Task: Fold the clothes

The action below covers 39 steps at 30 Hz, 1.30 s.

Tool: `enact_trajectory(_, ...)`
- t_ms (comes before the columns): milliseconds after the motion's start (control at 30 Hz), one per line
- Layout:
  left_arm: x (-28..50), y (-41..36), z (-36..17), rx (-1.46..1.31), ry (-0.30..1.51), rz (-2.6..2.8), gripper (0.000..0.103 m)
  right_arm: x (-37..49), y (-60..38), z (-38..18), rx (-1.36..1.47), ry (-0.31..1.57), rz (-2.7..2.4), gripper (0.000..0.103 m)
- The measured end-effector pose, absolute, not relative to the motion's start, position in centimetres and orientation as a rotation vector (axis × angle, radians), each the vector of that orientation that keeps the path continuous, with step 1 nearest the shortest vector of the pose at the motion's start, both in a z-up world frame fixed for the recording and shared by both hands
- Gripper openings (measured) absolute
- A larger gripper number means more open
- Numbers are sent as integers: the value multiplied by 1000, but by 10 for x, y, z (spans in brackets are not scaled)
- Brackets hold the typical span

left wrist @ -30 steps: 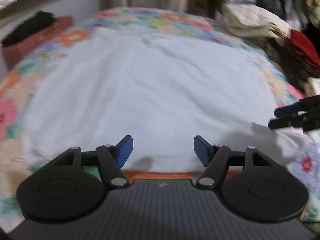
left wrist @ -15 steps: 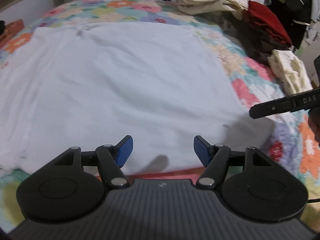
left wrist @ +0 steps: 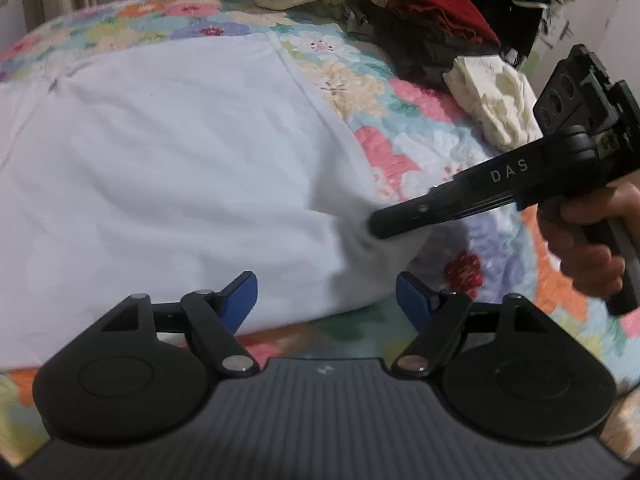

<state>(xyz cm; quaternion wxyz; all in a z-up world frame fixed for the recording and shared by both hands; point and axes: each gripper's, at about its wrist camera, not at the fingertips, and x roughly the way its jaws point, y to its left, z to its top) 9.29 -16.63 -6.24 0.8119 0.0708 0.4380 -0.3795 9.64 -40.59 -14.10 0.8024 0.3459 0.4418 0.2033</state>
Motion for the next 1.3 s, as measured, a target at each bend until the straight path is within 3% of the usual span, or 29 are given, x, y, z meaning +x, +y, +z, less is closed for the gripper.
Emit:
enact_trajectory(300,85,-194,-53,241,799,-877,77,116,-380,-102,716,883,543,8)
enact_trajectory(333,87,-193,-53,236,778,-857,73,118,-380,-101,721,884,546,8)
enact_trajectory(367,91,-193,-54,234,774,-848,67,120,-380,-100,728,888,546,8)
enact_trajectory(433,102,-196,-59,274,819,-848,16,124,-380,-100,747,897,548,8)
enact_trajectory(500,106,-197,-63,320,820,-833,12,127,-381,-102,762,910,542,8)
enact_trajectory(1233,121,-178,-64,255,748,-767,7,142,-376,-104,764,937,565,8)
enact_trajectory(1300,124,-174,-64,243,743,-734,7,145,-376,-105,775,933,567,12)
